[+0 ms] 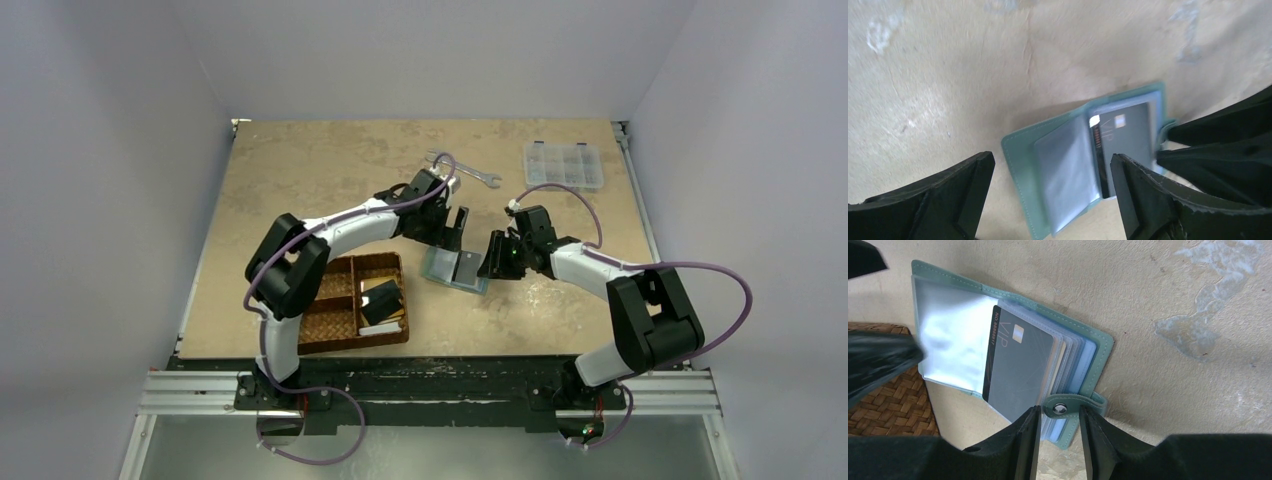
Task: Put the credit cards into the card holder
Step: Close the card holder at the center of the board.
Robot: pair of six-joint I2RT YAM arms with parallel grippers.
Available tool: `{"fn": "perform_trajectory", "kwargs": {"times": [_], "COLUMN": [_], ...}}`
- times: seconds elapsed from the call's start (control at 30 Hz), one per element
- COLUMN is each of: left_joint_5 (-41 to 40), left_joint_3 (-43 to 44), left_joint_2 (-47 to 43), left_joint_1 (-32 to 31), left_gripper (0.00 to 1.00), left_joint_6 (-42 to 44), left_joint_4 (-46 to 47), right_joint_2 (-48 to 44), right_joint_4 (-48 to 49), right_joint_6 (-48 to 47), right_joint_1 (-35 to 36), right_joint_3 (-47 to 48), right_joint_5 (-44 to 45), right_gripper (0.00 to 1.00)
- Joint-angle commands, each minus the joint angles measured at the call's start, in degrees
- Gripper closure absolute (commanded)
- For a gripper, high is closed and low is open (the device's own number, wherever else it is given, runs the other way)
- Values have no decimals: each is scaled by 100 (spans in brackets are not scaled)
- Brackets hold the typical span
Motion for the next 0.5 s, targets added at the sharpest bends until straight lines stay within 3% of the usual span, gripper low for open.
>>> {"fn": "perform_trajectory", "kwargs": {"times": [0.0,0.13,0.23,0.47], "left_joint_5": [203,1161,1733,2319], "left_joint_3": [-306,-661,-1002,-1702], "left_joint_2": [-46,-48,-224,-947], "left_joint_1": [70,94,101,58], "left_gripper": [5,5,12,21], "left_joint_6": [-41,-315,-648,-1629], "left_joint_4": [76,575,1125,2687], "right_joint_2": [-55,-38,-35,-79], "right_joint_4": [49,74,81,112], "right_joint_6": [-124,-133,-128,-79], "right_joint_1": [3,2,-4,3], "right_joint_3": [-45,-57,-65,-125], "right_joint_5": [61,46,35,18], "right_gripper": [57,57,57,58]}}
